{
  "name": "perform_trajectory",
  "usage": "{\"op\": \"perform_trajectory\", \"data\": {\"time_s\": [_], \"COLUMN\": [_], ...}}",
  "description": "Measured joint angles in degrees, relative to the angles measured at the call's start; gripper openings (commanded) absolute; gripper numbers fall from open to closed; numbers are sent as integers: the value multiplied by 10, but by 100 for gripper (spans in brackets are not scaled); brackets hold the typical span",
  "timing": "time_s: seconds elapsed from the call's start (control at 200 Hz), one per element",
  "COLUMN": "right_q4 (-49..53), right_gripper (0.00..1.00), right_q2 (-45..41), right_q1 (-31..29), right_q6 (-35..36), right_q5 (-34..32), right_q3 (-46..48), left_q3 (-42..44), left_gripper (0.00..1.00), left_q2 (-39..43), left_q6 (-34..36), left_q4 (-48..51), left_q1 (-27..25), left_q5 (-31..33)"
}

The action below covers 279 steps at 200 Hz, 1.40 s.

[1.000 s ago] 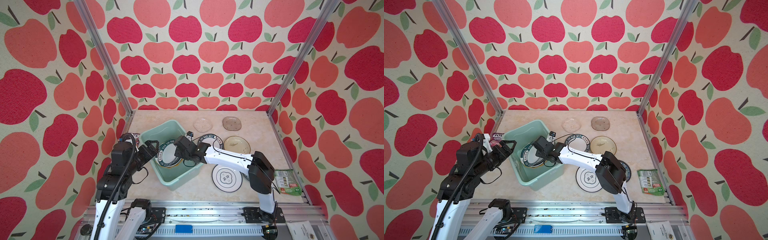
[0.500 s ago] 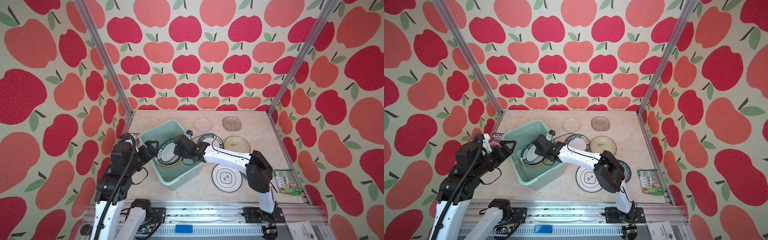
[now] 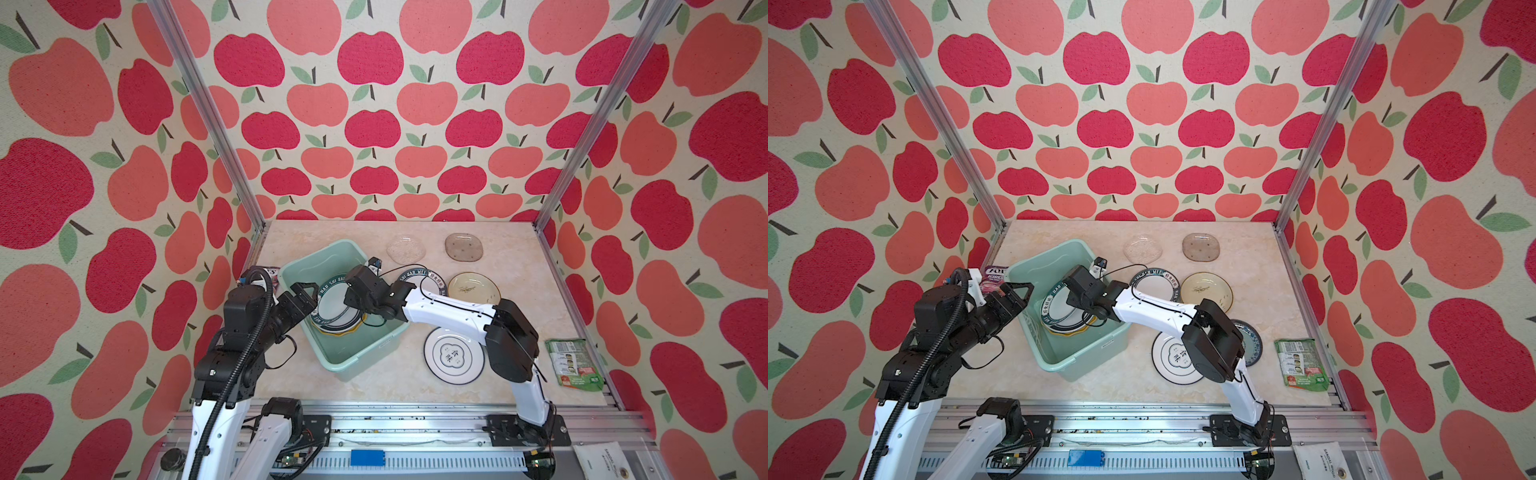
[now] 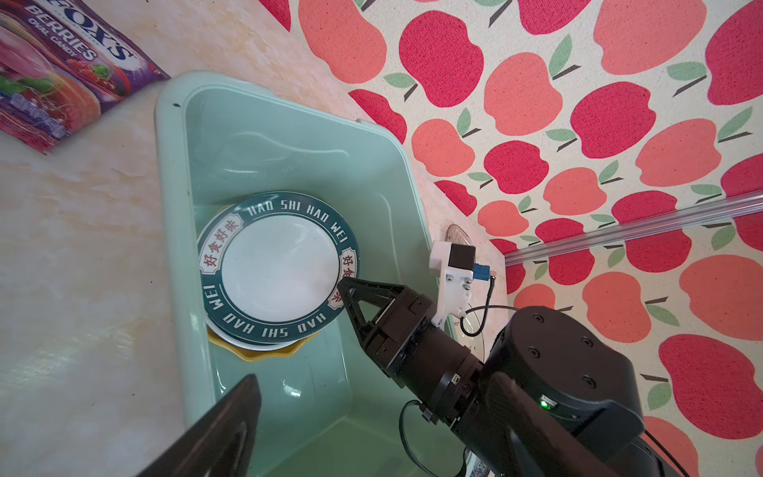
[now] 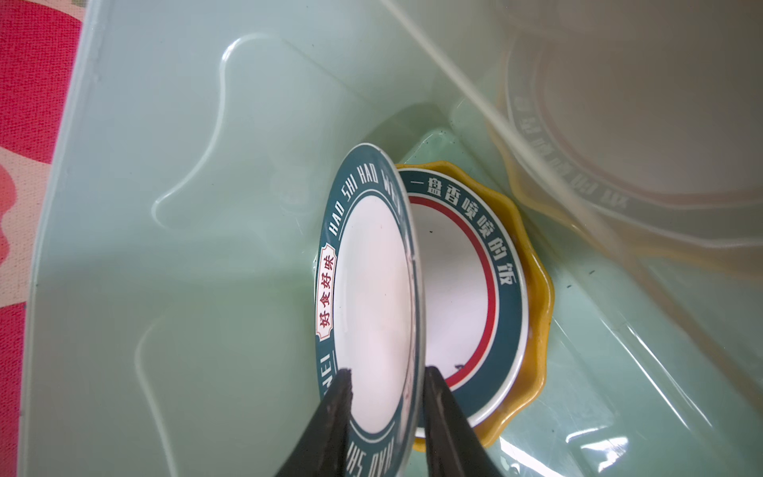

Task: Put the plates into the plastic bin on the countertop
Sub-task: 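Lower the plate into the bin against the stacked plates with the right gripper, then open the right gripper and raise it out of the bin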

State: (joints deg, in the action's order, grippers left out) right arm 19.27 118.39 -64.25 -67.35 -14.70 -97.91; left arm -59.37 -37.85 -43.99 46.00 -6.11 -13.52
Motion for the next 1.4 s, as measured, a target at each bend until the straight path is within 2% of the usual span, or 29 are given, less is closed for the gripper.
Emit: {"op": "perform_trajectory", "data": {"time_s": [0.455,0.885,1.001,1.171,1.396], "right_q4": [45,86,101,116,113], "right_gripper": [53,63,64,64,61], "right_q2": [70,75,75,66,-3], "right_q1": [-2,-1,-1,-1,-10], "right_q6": [6,2,9,42,128], "right_q5": [64,71,64,38,-3], "right_q3": [-10,-36,-51,-77,-99], "left_q3": [7,11,11,-15,-103], "left_gripper": [89,89,91,100,99], "left_q2": [2,16,16,8,-18], "left_q6": [4,13,20,47,103], "left_q4": [0,0,0,15,30], "left_q1": [7,19,22,25,26], "left_q5": [0,0,0,-1,-11]}}
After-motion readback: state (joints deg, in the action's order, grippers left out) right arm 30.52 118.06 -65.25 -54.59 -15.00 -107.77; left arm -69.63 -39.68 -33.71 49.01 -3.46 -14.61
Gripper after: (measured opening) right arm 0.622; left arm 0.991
